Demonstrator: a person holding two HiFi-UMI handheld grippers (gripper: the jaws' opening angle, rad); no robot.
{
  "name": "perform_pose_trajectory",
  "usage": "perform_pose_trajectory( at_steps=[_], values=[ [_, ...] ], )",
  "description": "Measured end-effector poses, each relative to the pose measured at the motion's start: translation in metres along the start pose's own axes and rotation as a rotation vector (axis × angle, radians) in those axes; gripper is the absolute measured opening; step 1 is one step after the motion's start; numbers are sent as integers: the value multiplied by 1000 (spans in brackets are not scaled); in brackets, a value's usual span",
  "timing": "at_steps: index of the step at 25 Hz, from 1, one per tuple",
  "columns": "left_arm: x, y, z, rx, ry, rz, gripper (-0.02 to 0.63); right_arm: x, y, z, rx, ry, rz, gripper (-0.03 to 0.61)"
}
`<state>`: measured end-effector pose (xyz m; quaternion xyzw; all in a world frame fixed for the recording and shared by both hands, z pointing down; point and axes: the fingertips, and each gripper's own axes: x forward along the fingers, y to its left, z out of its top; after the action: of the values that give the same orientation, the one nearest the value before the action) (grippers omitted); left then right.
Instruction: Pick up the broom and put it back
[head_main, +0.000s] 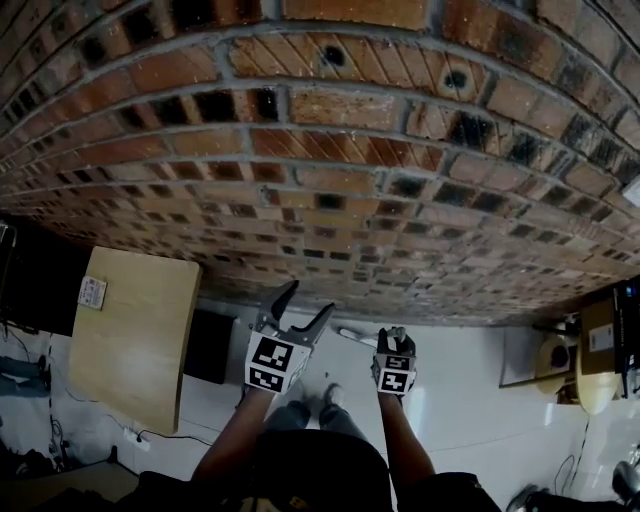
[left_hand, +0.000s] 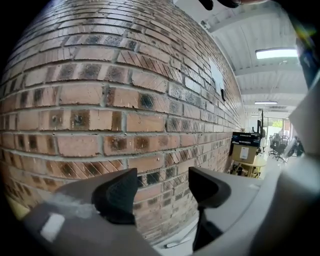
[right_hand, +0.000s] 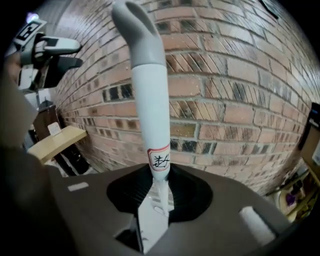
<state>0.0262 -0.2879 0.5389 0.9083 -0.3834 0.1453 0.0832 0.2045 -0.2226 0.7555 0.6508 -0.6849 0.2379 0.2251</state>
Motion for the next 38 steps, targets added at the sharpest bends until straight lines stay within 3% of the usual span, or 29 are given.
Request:
perform_pose_trajectory(
  at_steps=[3, 6, 12, 21, 29, 38],
  values=[
    [-10, 3, 8, -5, -29, 15, 321, -31, 17, 31, -101, -74, 15, 101],
    [-20, 7, 21, -13, -71, 33, 321, -65, 32, 74, -132, -183, 31, 101],
    [-46, 14, 67, -7, -183, 63, 322, -130, 40, 173, -67, -404, 2, 101],
    [-96, 33, 134, 12, -290, 219, 321, -214, 62, 293, -50, -644, 41, 101],
    [-137, 49, 176, 30, -365, 322, 321, -254, 89, 353, -42, -776, 107, 100],
    [-150, 53, 177, 32, -390, 319, 322, -255, 114, 353, -58, -768, 142, 100]
  ],
)
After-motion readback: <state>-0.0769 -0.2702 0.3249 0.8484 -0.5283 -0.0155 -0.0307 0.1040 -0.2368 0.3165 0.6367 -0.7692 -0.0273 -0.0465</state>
